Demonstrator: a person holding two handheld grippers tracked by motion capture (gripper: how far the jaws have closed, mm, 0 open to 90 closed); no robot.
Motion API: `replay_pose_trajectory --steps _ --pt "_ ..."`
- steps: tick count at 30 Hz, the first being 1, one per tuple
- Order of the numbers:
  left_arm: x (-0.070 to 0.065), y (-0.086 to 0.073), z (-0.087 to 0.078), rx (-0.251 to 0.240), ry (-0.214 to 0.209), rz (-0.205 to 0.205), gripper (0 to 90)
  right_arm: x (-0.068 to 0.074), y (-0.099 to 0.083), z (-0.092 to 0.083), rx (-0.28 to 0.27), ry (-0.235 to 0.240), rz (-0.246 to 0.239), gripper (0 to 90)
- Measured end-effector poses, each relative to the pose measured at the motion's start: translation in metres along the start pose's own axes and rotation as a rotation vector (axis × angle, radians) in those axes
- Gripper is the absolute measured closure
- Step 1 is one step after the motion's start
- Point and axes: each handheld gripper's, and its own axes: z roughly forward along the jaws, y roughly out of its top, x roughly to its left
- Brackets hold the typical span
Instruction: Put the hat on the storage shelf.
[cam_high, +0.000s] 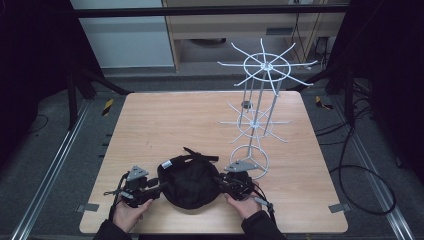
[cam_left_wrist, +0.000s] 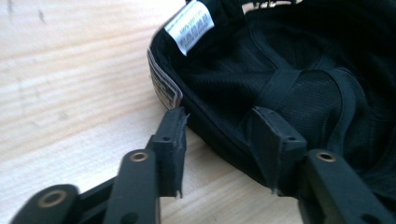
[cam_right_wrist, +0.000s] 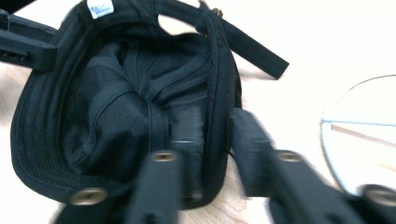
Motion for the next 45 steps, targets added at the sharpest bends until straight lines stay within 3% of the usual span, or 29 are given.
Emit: replay_pose_trajectory --steps 4,9,11,13,14,18,19,20,22,24,26,28,31,35,39,43,45 --pt "0.004 0.002 -0.001 -0.017 0.023 -0.008 48.9 0.002 0.003 -0.012 -0.029 0.004 -0.009 52.9" --pt "0.006 0.002 0.003 0.022 0.01 -0.033 56.2 0.004 -0.004 -0.01 0.023 0.015 0.011 52.3" --pt "0.006 0.002 0.004 0.035 0.013 -0.041 58.8 0.001 -0.008 -0.005 0.04 0.024 0.038 56.9" --pt "0.006 0.001 0.005 0.045 0.008 -0.05 61.4 -0.001 -0.01 -0.001 0.068 0.044 0.079 67.3" --pt "0.007 0.001 0.006 0.06 0.009 -0.058 63.9 -0.002 -0.011 0.003 0.089 0.025 0.073 79.6" --pt "0.006 0.0 0.007 0.066 0.002 -0.065 67.1 -0.002 -0.01 0.003 0.09 0.02 0.088 83.3" --pt "0.006 0.0 0.007 0.07 0.0 -0.066 68.0 0.0 -0.008 0.002 0.073 0.011 0.075 83.5" --pt "0.005 0.0 0.008 0.07 0.0 -0.068 69.6 0.003 -0.005 -0.004 0.018 0.007 0.046 83.7" --pt "0.004 0.0 0.009 0.071 -0.003 -0.071 70.1 0.005 -0.003 -0.006 -0.008 0.01 0.031 83.7" --pt "0.002 0.001 0.011 0.069 -0.005 -0.076 71.1 0.01 0.001 -0.014 -0.082 0.019 -0.022 83.7" --pt "-0.001 0.001 0.015 0.059 -0.008 -0.082 72.4 0.019 0.007 -0.023 -0.164 0.056 -0.078 83.7" --pt "-0.005 0.003 0.02 0.051 -0.002 -0.075 72.8 0.022 0.008 -0.024 -0.176 0.074 -0.09 83.7" --pt "-0.009 0.006 0.027 0.037 0.004 -0.053 73.4 0.032 0.008 -0.022 -0.172 0.124 -0.133 83.7" --pt "-0.009 0.007 0.029 0.022 0.006 -0.034 70.6 0.04 0.001 -0.009 -0.11 0.128 -0.171 83.4" --pt "-0.001 0.011 0.019 -0.006 0.004 -0.06 65.3 0.041 -0.004 -0.004 -0.084 0.11 -0.165 83.3" --pt "0.003 0.018 0.001 -0.075 0.0 -0.074 60.3 0.041 -0.006 -0.001 -0.074 0.094 -0.165 83.1" --pt "-0.001 0.022 -0.006 -0.113 -0.029 -0.074 58.5 0.041 -0.007 0.0 -0.072 0.092 -0.159 82.9"
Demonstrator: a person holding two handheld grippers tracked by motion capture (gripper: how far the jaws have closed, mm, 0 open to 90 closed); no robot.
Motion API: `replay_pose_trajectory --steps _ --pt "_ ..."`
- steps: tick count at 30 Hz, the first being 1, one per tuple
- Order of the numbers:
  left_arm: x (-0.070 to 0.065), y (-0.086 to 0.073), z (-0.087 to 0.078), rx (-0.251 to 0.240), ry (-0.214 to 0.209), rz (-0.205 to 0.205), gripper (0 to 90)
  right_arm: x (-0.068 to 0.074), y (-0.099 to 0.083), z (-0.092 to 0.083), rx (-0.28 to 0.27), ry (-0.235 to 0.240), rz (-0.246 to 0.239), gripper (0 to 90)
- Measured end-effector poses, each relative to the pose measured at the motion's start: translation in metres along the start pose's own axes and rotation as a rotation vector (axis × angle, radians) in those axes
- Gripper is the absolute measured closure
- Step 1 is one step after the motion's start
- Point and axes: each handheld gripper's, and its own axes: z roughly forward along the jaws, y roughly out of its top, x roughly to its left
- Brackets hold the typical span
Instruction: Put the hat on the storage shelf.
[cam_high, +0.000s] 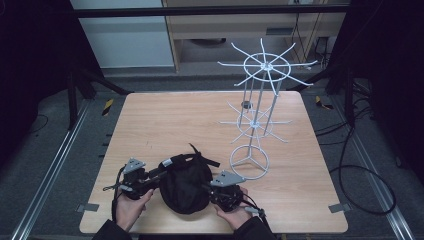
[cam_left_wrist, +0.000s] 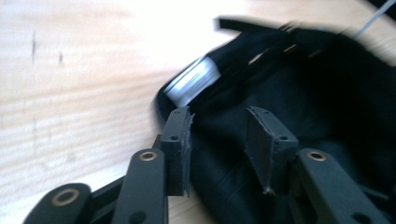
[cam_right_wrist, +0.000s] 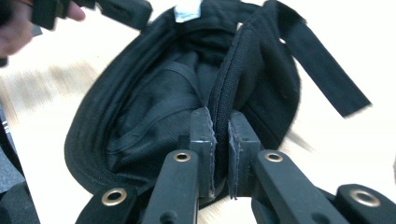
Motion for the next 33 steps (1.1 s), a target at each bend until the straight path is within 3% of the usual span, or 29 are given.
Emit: replay_pose_trajectory --steps 6,9,20,24,28,33 --pt "-0.026 0.011 0.0 -0.043 -0.107 0.032 51.5 0.001 -0.003 0.003 0.007 0.008 0.002 81.1" --pt "-0.04 0.015 0.009 -0.04 -0.128 0.049 49.8 0.001 -0.003 0.004 0.006 0.012 0.006 80.8" --pt "-0.062 0.026 0.04 -0.018 -0.141 0.048 39.5 0.001 -0.004 0.004 0.005 0.014 -0.001 80.6" --pt "-0.069 0.025 0.049 0.018 -0.13 0.052 36.3 0.002 -0.005 0.005 0.003 0.021 -0.006 80.5" --pt "-0.072 0.024 0.059 0.052 -0.114 0.042 37.6 0.004 -0.005 0.006 -0.001 0.037 -0.019 80.2" --pt "-0.07 0.025 0.064 0.088 -0.119 -0.004 49.7 0.005 -0.006 0.008 0.018 0.043 -0.024 79.8"
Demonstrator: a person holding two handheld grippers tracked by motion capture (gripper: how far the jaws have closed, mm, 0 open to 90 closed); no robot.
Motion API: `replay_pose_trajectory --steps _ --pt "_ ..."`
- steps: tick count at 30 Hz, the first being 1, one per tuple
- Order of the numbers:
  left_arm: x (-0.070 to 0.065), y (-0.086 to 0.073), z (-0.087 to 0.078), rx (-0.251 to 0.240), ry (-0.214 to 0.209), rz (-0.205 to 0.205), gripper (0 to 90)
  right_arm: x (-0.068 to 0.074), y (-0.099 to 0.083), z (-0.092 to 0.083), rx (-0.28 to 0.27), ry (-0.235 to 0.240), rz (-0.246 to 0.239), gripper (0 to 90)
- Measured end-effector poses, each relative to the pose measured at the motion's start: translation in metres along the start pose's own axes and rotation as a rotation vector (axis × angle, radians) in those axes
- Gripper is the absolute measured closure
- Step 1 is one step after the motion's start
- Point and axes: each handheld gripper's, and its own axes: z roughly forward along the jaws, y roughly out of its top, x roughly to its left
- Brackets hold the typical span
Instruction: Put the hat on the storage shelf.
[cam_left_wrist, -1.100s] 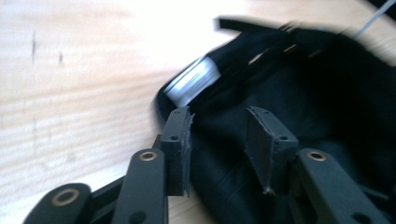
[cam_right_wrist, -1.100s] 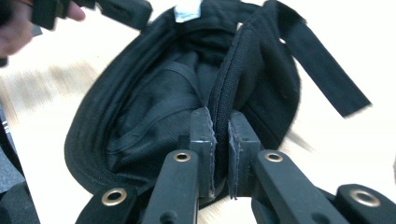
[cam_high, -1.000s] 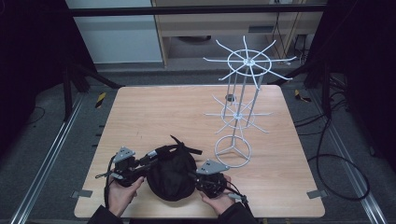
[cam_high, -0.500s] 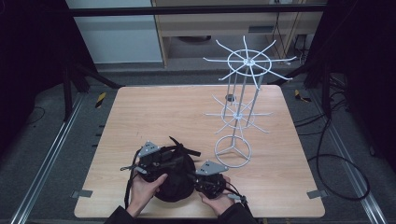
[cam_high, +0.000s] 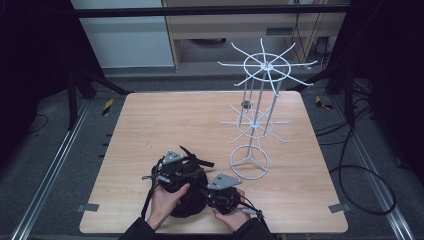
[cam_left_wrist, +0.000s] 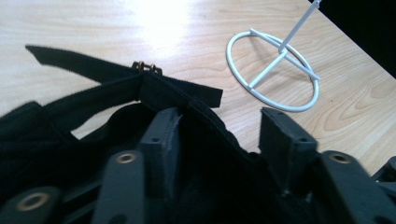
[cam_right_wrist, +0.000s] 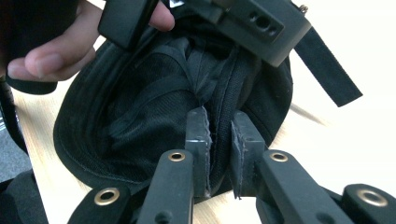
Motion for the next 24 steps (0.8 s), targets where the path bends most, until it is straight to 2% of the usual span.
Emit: replay_pose_trajectory --steps 4,7,9,12,15,17,21,24 --pt "-0.002 -0.001 0.001 0.023 0.006 0.002 66.3 0.0 0.0 0.001 0.0 0.004 -0.001 77.1" --pt "-0.003 -0.001 -0.001 0.022 0.019 0.012 80.3 0.001 0.0 0.001 -0.002 0.021 -0.004 72.5" --pt "-0.001 -0.001 -0.002 0.023 0.002 0.0 81.8 0.001 0.0 -0.001 -0.006 0.033 -0.002 69.0" --pt "-0.001 -0.001 -0.007 0.001 -0.008 0.005 83.0 -0.001 0.001 -0.008 -0.02 0.077 0.005 62.9" --pt "0.0 0.001 -0.013 -0.03 -0.013 0.004 83.4 -0.004 0.0 -0.024 -0.051 0.111 0.015 58.9" --pt "0.001 0.002 -0.018 -0.049 -0.012 0.006 83.6 -0.007 -0.001 -0.035 -0.077 0.118 0.021 57.4" --pt "0.0 0.007 -0.03 -0.105 -0.019 0.022 83.7 -0.019 -0.001 -0.05 -0.114 0.085 0.044 56.0" --pt "-0.005 0.011 -0.042 -0.155 -0.032 0.048 83.9 -0.026 -0.001 -0.049 -0.115 0.07 0.084 53.8"
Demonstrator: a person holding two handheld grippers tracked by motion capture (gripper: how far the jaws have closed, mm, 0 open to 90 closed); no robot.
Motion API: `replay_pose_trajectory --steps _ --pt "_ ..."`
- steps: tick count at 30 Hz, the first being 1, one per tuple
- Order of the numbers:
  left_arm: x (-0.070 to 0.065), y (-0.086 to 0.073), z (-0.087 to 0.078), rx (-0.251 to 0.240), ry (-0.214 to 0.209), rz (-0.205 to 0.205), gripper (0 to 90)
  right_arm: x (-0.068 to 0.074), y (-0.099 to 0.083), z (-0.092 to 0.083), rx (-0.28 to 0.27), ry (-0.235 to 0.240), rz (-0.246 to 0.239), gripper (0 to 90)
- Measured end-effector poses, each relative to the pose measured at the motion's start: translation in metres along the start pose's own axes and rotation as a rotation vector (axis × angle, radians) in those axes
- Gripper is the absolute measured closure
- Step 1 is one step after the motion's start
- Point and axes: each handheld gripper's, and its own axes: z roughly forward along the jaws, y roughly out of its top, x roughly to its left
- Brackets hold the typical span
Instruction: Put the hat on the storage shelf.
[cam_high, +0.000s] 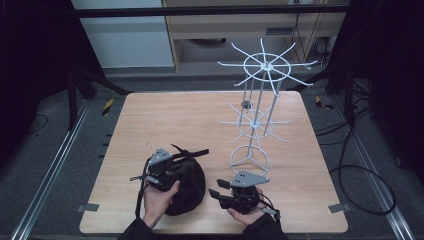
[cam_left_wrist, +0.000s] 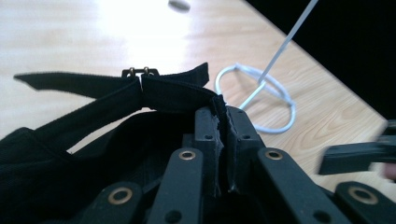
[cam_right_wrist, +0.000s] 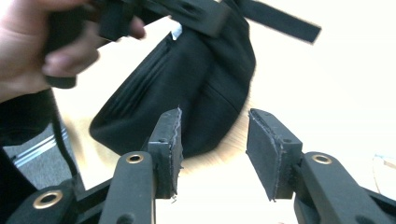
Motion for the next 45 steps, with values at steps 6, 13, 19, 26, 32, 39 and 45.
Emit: replay_pose_trajectory --steps 6,13,19,26,32,39,45 --pt "-0.012 0.014 -0.022 -0.077 -0.05 0.041 84.0 0.001 0.004 0.008 -0.007 0.018 0.011 48.3" --pt "-0.027 0.022 -0.035 -0.126 -0.118 0.082 84.2 0.004 0.012 0.012 -0.049 0.039 0.002 44.5" --pt "-0.033 0.02 -0.032 -0.121 -0.135 0.132 84.2 0.004 0.012 0.014 -0.04 0.037 -0.012 80.4" --pt "-0.032 0.02 -0.041 -0.15 -0.103 0.172 84.0 0.008 0.024 0.0 -0.059 -0.083 -0.086 86.8" --pt "-0.02 0.006 -0.044 -0.112 -0.049 0.185 83.8 0.008 0.033 -0.009 -0.058 -0.094 -0.108 84.9" --pt "-0.002 -0.011 -0.049 -0.068 0.007 0.169 83.8 0.016 0.029 0.004 -0.038 -0.066 -0.141 75.6" --pt "0.011 -0.019 -0.052 -0.047 0.066 0.172 83.9 0.018 0.029 0.003 -0.076 -0.032 -0.136 61.8"
